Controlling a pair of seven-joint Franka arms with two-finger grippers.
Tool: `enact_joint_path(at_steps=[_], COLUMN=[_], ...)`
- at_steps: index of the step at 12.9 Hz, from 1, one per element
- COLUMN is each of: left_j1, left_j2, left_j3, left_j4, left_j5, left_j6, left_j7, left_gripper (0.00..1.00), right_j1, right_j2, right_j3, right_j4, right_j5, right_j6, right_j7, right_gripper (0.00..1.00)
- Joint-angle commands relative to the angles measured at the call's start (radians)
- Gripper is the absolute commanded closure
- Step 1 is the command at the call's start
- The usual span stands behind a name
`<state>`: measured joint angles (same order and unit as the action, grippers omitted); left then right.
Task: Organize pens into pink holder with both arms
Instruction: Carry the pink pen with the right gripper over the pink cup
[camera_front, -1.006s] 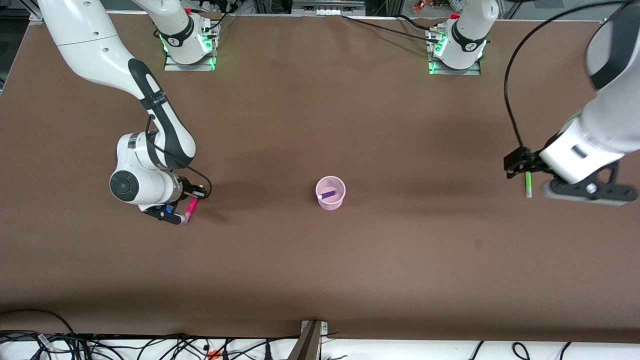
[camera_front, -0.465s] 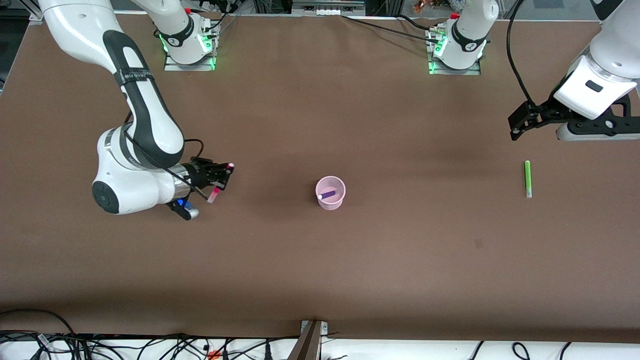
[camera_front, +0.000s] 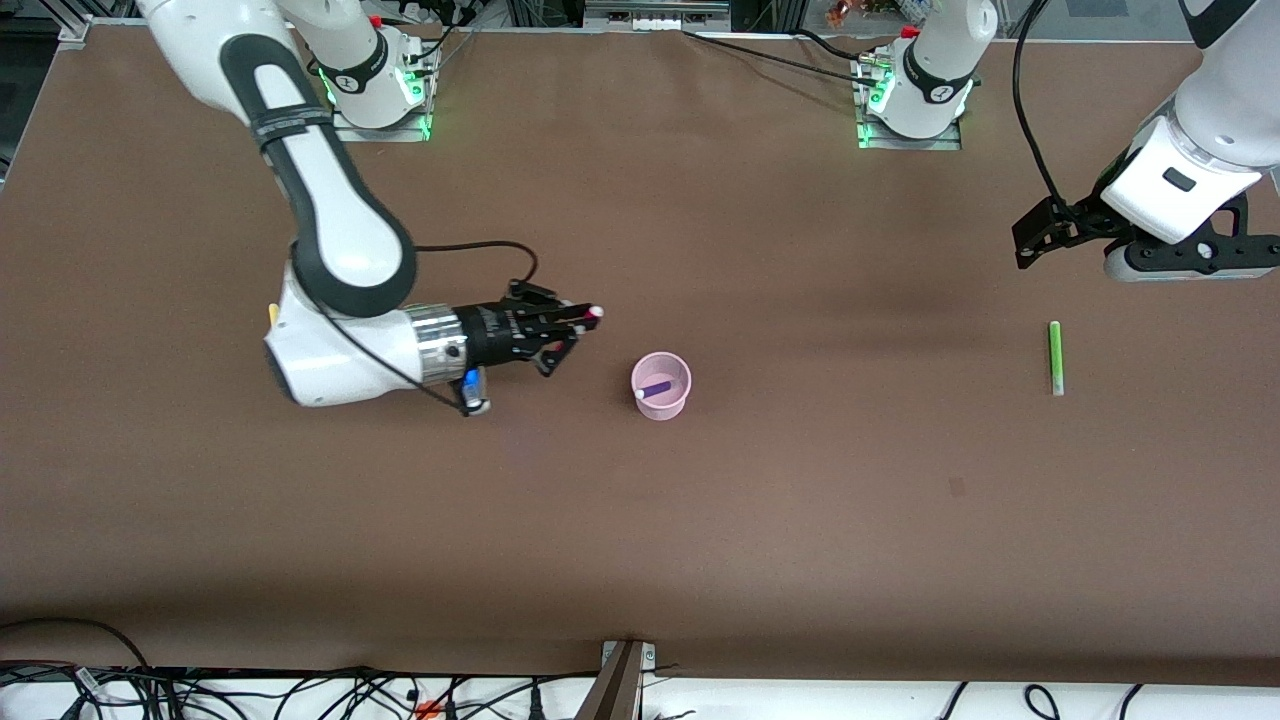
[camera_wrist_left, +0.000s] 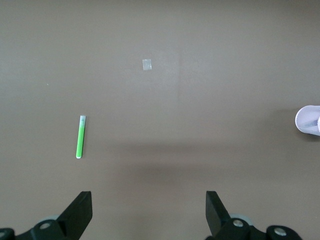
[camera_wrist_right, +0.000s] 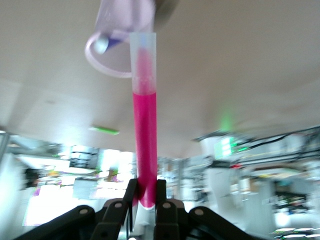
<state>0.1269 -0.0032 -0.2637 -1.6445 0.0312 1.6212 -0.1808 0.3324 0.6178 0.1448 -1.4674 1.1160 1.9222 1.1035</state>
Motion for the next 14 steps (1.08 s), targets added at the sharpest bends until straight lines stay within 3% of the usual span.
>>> enact_joint_path(at_steps=[1,4,14], left_j1=[0.011,0.010,0.010], left_j2=[-0.001,-0.001,-0.001], left_j3=[-0.005,-0.005,-0.005], left_j4=[0.006,0.008,0.008], left_j5=[-0.024,-0.036,-0.068], left_j6=[-0.020,-0.027,-0.038], left_j7=[-0.002,-0.002,-0.008], left_gripper=[0.00,0.00,0.00], right_j1=[0.133,0.198,0.198], right_j2=[0.051,0.128,0.243], right_j3=[-0.004,-0.004,-0.007], right_j4=[0.033,0.113,0.121], right_j5=[0.164,0.258,0.268], right_j6=[0.205,0.319,0.322], right_j7=[0.073,0.087,-0.068], right_gripper=[1.00,1.00,0.99])
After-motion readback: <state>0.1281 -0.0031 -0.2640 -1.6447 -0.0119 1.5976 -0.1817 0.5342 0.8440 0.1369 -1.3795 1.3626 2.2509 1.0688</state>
